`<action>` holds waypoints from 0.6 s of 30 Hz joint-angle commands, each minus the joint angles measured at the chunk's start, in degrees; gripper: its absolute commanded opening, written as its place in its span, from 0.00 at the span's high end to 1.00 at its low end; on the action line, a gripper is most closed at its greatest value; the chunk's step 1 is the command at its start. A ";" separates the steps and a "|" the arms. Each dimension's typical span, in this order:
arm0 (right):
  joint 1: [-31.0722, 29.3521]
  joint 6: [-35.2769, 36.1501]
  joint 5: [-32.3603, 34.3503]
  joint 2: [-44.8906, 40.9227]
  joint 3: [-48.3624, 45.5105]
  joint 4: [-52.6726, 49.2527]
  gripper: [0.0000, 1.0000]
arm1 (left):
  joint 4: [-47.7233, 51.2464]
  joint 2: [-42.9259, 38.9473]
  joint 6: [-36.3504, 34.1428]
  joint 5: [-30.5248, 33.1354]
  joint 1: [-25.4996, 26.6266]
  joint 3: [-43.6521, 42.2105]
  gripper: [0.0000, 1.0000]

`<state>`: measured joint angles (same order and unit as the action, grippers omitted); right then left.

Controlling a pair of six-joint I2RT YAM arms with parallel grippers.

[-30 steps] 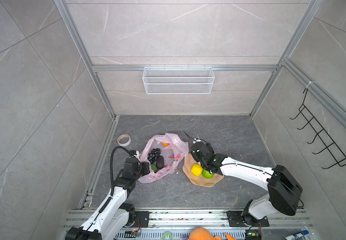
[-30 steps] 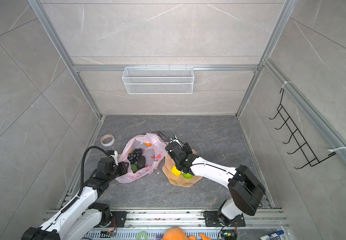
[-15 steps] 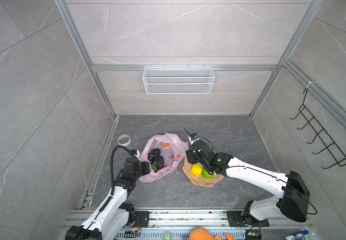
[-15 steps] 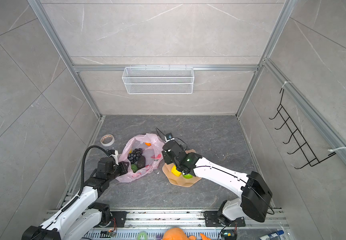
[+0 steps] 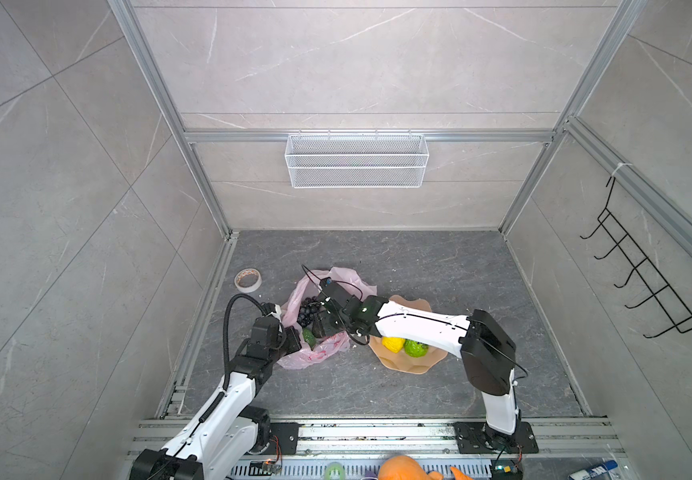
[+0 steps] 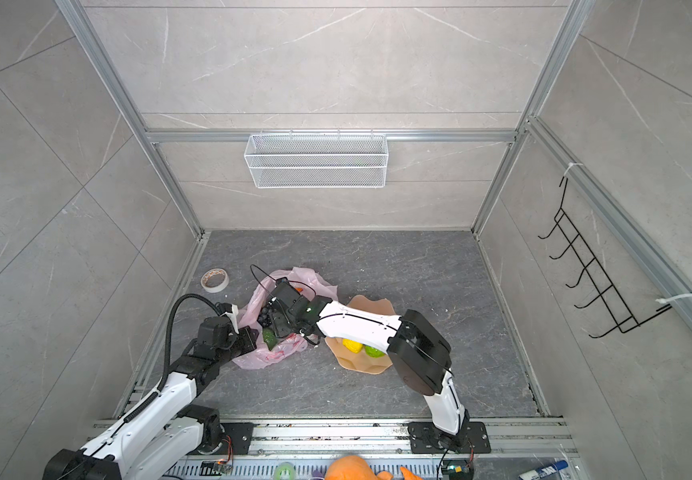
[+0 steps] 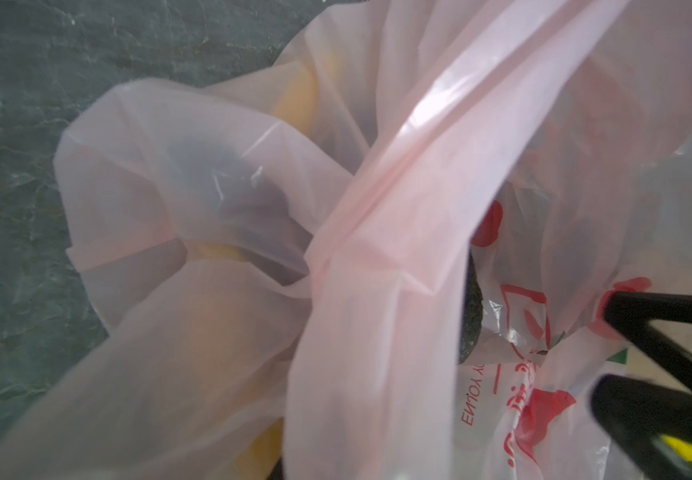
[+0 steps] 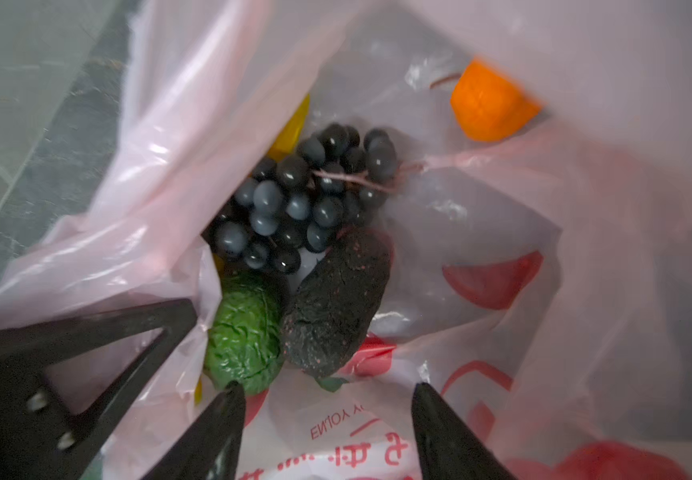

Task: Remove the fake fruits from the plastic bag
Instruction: 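Move the right gripper back into the bag above the dark avocado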

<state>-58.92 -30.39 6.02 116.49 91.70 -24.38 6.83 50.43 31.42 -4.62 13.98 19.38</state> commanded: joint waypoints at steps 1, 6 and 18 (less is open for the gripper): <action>-0.06 -4.42 -2.44 2.91 4.16 -4.27 0.29 | 1.35 -0.08 1.21 -0.32 0.47 1.87 0.86; 0.36 -6.35 -2.65 7.65 8.58 -6.16 0.24 | 0.64 1.27 0.96 -0.67 0.56 2.23 0.86; 1.76 -8.90 -2.27 14.23 14.18 -9.35 0.29 | -0.80 1.68 -0.21 -1.62 0.96 2.07 0.87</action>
<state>-57.04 -38.20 3.57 129.01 104.16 -31.22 7.22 52.34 31.81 -4.99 14.61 20.03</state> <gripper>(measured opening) 0.713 0.129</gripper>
